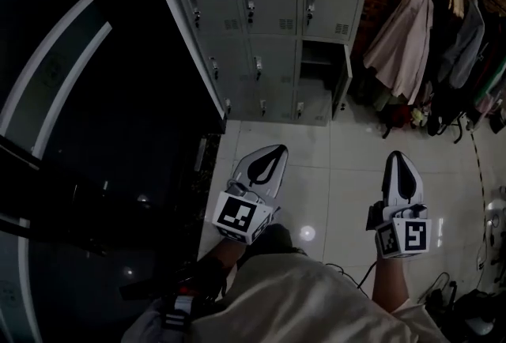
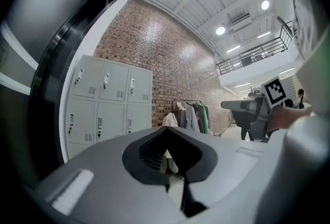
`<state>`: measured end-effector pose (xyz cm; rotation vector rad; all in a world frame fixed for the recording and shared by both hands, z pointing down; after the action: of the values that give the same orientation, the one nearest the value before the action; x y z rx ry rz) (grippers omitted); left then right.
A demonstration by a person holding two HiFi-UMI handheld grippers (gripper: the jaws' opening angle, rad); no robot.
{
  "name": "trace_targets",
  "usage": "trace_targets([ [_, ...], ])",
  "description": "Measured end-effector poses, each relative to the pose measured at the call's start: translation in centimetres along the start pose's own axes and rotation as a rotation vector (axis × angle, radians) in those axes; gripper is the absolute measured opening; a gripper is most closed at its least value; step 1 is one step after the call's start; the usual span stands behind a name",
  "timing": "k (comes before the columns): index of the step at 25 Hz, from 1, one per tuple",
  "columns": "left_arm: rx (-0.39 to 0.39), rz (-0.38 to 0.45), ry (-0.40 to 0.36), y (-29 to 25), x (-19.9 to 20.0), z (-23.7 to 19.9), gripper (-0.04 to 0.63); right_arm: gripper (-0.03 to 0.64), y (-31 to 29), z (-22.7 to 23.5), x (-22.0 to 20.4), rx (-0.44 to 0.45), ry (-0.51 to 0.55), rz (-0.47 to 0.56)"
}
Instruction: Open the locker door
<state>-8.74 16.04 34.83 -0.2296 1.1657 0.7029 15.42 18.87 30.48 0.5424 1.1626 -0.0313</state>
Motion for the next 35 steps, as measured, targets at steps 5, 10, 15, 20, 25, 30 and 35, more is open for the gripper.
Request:
trace_targets([
  [5,-0.015,0.007,-0.005,2.9,2.1,-0.9,0.009,0.001,1.9,-3.2,2.0,0.004,0.001,0.060],
  [10,-0.042,0.023,-0.052,5.3,4.6,-1.9,0.012,0.000,2.6,-6.8,2.8,0.016,0.006,0.072],
  [15,0.002,-0.006,-0.017,9.6,4.4,-3.6,0.012,0.000,4.1,-9.5,1.4,0.032,0.062,-0.025],
  [20,-0.031,0.027,0.019,11.2,5.8,-3.0,0.015,0.000,5.8,-11.4,3.1,0.010,0.039,0.000],
  [25,-0.055,0.037,0.045,11.8,6.4,-2.4,0.015,0.000,6.8,-11.7,2.1,-0.005,0.071,-0.098],
  [30,-0.028,0.048,0.053,12.0,6.4,-2.5,0.028,0.000,8.0,-11.7,1.1,-0.028,0.077,-0.177],
  [35,-0.028,0.049,0.058,11.8,5.7,-2.2,0.046,0.000,7.4,-12.2,1.6,-0.015,0.045,-0.111],
])
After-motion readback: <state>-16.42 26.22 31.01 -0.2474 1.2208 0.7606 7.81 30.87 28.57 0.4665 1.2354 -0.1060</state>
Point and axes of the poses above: the fingertips, and each gripper's own axes: y backward along the fingers, z to its right, x out of its top, the point moved 3 cm from there along y, backward along the fingers, and after that the axes turned 14 degrees about -y, right-handed, at the moved point
